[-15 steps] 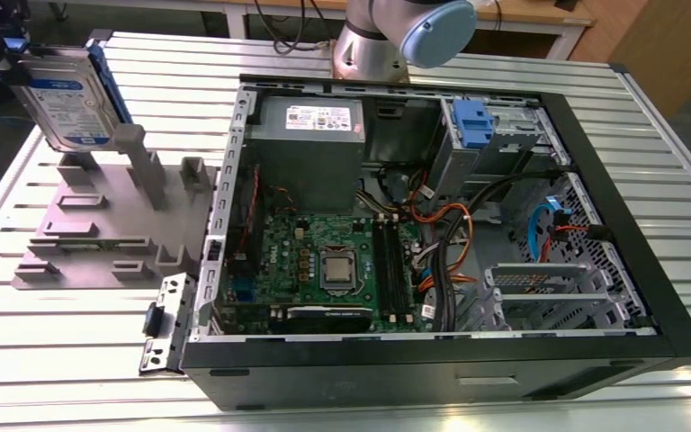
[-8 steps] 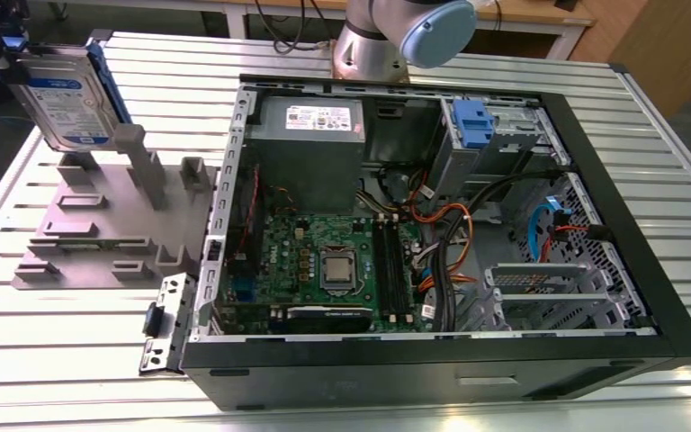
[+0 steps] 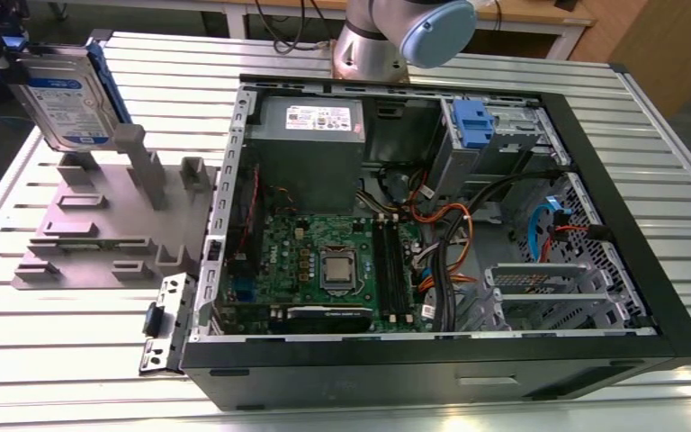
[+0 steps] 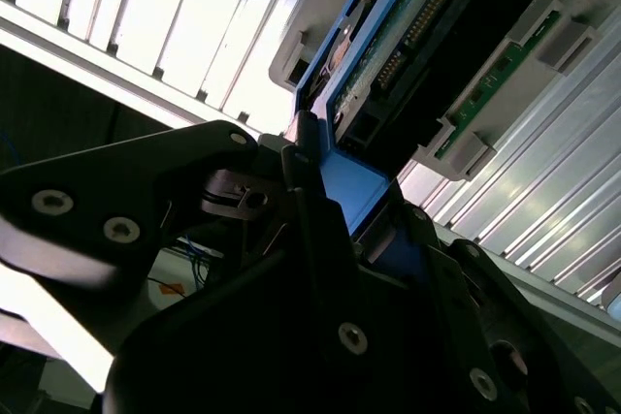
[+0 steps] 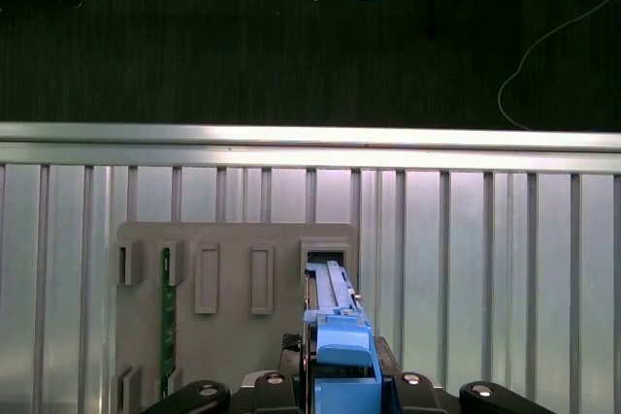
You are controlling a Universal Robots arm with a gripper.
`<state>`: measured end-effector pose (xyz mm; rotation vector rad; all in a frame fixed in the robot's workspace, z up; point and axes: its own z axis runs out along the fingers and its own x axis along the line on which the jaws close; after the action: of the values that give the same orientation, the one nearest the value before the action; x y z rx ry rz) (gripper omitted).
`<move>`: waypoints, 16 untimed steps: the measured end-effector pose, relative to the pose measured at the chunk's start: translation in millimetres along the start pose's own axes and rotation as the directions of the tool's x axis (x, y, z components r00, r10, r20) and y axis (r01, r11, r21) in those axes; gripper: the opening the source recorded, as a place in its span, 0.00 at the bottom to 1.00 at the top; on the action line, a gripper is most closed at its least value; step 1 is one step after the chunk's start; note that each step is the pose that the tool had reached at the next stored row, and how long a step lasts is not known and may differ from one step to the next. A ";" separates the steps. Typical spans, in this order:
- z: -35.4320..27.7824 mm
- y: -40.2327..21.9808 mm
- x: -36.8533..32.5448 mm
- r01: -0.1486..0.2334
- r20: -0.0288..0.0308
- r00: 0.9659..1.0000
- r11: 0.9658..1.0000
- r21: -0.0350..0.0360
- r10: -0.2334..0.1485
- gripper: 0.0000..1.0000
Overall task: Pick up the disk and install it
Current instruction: 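Pick up the disk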
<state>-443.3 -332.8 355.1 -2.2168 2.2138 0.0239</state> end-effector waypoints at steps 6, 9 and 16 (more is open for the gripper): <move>-5.4 0.0 -0.1 0.000 0.000 1.000 1.000 0.000 0.000 0.36; -9.8 0.0 -0.2 0.000 0.000 1.000 1.000 0.000 0.000 0.36; -19.4 0.1 -0.3 0.000 0.000 1.000 1.000 0.000 0.000 0.36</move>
<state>-443.3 -332.8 374.6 -2.2169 2.2138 0.0241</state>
